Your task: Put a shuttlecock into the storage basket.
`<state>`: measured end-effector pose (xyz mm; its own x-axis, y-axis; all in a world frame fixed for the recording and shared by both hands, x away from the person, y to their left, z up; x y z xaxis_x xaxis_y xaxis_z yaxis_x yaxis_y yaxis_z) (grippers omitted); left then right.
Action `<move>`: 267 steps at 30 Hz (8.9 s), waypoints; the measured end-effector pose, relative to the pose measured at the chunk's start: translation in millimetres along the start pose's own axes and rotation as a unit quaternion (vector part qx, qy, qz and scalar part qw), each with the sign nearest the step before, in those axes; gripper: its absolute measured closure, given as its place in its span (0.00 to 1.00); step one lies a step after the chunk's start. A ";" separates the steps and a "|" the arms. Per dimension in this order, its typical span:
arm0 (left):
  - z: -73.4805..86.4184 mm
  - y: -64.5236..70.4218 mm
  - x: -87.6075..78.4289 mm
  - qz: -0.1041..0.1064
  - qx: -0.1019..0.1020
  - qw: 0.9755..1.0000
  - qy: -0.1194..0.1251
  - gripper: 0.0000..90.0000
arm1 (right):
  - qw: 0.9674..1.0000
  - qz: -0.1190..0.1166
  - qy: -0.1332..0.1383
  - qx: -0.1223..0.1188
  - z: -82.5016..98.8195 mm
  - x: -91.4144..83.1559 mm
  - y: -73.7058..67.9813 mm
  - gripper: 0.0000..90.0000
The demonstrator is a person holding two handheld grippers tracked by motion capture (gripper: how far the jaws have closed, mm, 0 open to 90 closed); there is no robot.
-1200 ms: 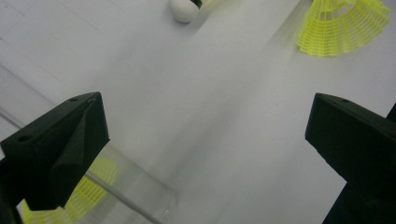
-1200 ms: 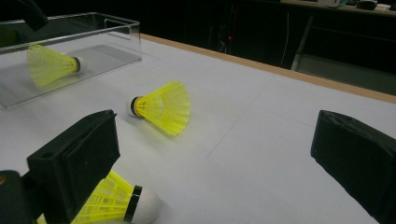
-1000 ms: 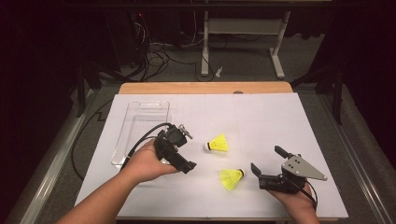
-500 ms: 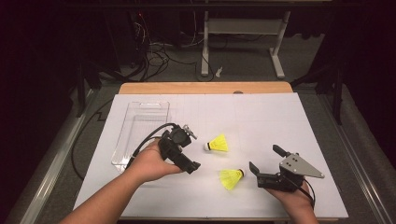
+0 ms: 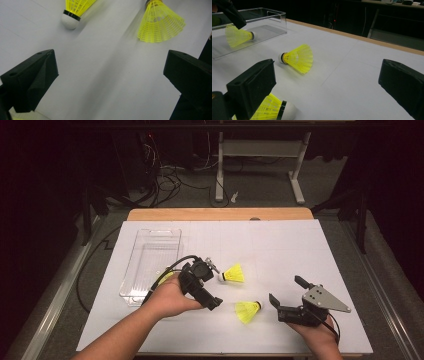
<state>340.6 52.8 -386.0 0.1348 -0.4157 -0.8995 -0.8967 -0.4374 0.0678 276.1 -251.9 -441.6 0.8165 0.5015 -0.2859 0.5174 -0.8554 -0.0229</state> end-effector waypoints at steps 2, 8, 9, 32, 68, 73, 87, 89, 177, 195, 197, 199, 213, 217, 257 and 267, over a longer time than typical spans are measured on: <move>-0.7 2.3 1.8 0.002 0.000 1.000 0.003 0.01 | 1.000 0.001 0.000 -0.001 -0.6 0.6 0.1 0.02; -2.6 10.2 8.6 0.008 0.007 1.000 0.010 0.01 | 1.000 -0.005 -0.006 -0.004 -0.7 6.0 -1.3 0.02; -2.8 11.2 10.2 0.010 0.005 1.000 0.012 0.01 | 1.000 -0.005 -0.003 -0.002 -0.6 6.2 -1.2 0.02; -6.6 18.9 39.6 0.034 0.023 0.999 0.031 0.19 | 1.000 0.000 -0.002 0.000 0.2 2.2 1.7 0.02; -10.8 22.3 64.4 0.055 0.051 0.996 0.039 0.58 | 1.000 0.000 0.000 -0.002 -0.6 1.0 0.6 0.02; -12.9 21.5 66.7 0.056 0.051 0.996 0.043 0.62 | 1.000 -0.001 0.000 0.000 -0.1 1.5 0.7 0.02; -20.8 27.9 73.1 0.066 0.054 0.995 0.052 0.75 | 1.000 -0.002 0.000 -0.002 -0.1 1.2 0.6 0.02; -21.3 28.2 73.7 0.065 0.055 0.995 0.051 0.78 | 1.000 -0.001 0.000 -0.002 -0.1 1.0 0.7 0.02; 20.9 -12.1 -9.0 -0.027 0.026 0.997 0.062 1.00 | 1.000 -0.003 -0.001 -0.002 0.4 0.7 -0.5 0.02; 36.2 -35.3 -34.5 -0.057 -0.008 0.996 0.064 1.00 | 1.000 -0.004 -0.001 -0.005 0.1 0.9 -2.0 0.02; 36.7 -36.2 -37.7 -0.058 -0.009 0.996 0.065 1.00 | 1.000 -0.005 -0.002 -0.004 0.2 1.1 -1.9 0.02; 36.8 -37.0 -40.4 -0.062 -0.011 0.996 0.067 1.00 | 1.000 -0.005 -0.002 -0.005 0.2 1.1 -1.9 0.02; 40.8 -47.6 -57.6 -0.075 -0.027 0.994 0.072 1.00 | 1.000 -0.004 -0.001 -0.006 -0.4 0.1 -2.1 0.02; 43.9 -50.8 -63.9 -0.082 -0.031 0.993 0.073 1.00 | 1.000 -0.004 -0.002 -0.005 0.1 0.7 -2.0 0.02; 91.1 -95.6 -100.4 -0.136 -0.114 0.983 0.053 1.00 | 1.000 -0.007 -0.002 -0.006 -0.3 1.5 -2.8 0.02; 110.3 -112.9 -95.6 -0.141 -0.151 0.977 0.043 1.00 | 1.000 -0.008 -0.002 -0.005 0.1 1.6 -2.6 0.02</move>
<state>382.5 229.9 -355.3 0.4045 -0.3042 -0.8625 -0.6550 -0.7545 -0.0411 276.1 -248.8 -442.1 0.8076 0.5141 -0.2891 0.5324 -0.8463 -0.0175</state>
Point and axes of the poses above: each handheld gripper's, and its own axes: x roughly forward along the jaws, z roughly out of its underside, y roughly to its right, the point moved 1 cm from there along x, roughly forward along the jaws, and after that the axes turned 5 degrees about x, right-handed, at the moved point
